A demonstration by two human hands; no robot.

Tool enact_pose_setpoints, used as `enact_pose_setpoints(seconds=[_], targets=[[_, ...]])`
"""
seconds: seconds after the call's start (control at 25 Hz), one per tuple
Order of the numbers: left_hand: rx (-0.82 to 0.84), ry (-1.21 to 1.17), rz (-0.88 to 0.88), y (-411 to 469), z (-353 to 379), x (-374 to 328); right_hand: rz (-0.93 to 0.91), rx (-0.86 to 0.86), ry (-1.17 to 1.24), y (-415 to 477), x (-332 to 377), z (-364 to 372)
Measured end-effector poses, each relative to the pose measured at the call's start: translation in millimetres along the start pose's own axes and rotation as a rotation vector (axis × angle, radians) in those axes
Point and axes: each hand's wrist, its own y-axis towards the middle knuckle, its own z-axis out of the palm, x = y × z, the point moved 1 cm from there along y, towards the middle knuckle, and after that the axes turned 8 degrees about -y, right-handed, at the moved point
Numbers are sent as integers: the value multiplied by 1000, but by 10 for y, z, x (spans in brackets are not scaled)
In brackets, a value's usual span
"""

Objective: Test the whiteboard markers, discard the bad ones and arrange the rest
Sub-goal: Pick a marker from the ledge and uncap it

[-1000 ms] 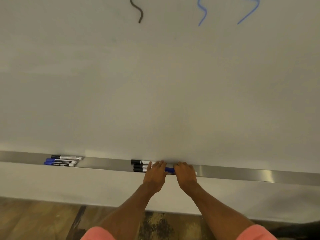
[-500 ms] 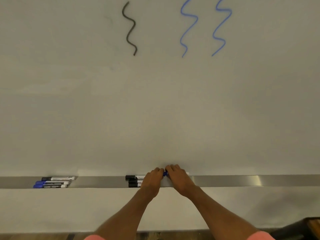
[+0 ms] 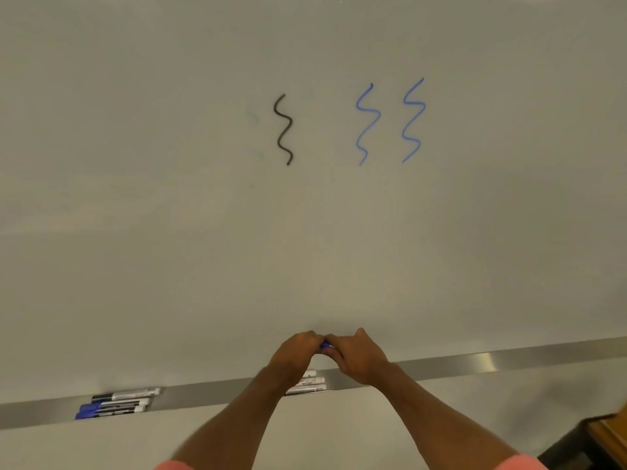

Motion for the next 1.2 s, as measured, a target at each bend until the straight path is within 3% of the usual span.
enact_pose_setpoints(seconds=[0.44, 0.56, 0.72, 0.92, 1.2], targets=[[-48, 18, 122, -331, -332, 324, 5, -151, -56, 38, 445, -191], [-225, 73, 147, -409, -420, 392, 92, -112, -46, 86, 568, -233], [-431, 112, 203, -477, -719, 444, 203, -95, 187, 269, 662, -407], [-727, 88, 227, -558, -1424, 523, 87, -313, 446, 687, 850, -980], [-994, 309, 230, -433, -2824, 555, -159, -890, 409, 1348, 1130, -2146]])
